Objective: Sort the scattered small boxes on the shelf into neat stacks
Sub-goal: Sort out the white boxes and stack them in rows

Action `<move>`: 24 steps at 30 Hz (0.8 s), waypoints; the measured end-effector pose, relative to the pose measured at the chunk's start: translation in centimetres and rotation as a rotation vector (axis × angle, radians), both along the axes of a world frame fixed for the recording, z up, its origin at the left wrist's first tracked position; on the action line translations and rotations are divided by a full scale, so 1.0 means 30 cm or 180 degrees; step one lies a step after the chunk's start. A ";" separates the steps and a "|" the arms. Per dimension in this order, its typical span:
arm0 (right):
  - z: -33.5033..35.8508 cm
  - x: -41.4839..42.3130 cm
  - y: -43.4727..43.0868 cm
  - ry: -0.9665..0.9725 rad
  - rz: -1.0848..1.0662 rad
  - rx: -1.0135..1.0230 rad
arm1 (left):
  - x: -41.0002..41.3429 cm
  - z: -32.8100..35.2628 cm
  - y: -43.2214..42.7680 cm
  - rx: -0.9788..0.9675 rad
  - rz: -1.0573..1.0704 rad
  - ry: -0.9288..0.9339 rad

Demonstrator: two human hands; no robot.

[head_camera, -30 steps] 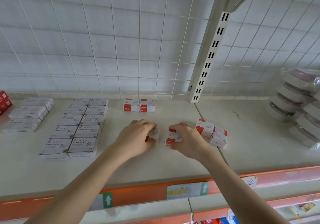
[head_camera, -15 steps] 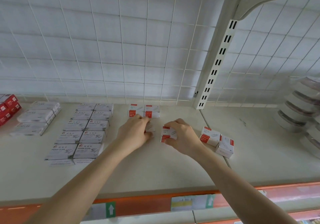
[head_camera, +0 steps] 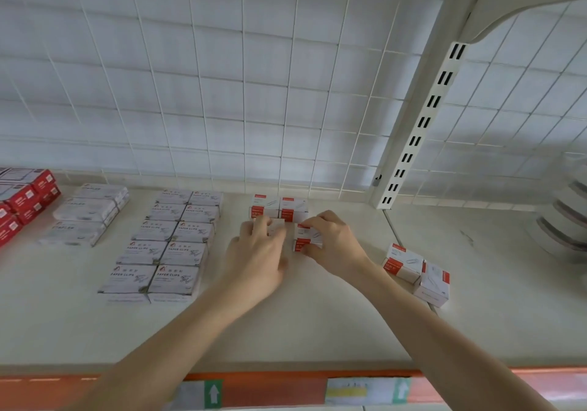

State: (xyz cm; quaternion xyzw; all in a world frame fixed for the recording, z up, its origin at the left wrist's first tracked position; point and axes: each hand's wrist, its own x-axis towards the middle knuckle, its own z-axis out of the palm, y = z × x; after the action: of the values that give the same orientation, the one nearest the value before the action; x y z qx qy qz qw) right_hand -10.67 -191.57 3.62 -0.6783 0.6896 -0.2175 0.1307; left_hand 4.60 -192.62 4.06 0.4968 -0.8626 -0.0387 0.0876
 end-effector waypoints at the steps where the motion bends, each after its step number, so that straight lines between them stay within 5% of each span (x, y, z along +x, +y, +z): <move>1: -0.004 -0.003 0.001 0.0125 0.0011 0.0025 | 0.001 -0.008 0.014 0.0010 0.0011 -0.0084; 4: -0.010 -0.012 0.006 0.0501 -0.0016 0.0090 | 0.002 -0.024 0.028 0.0061 0.0079 -0.0216; 24: -0.015 0.047 -0.054 0.0531 -0.0209 -0.0064 | 0.028 -0.050 -0.033 0.0200 -0.0003 -0.0232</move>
State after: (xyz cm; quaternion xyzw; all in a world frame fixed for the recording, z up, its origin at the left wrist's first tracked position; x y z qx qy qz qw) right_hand -9.26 -193.18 3.17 -0.6723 0.7177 -0.1714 0.0588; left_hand 5.45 -193.62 2.55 0.4999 -0.8638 -0.0477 0.0404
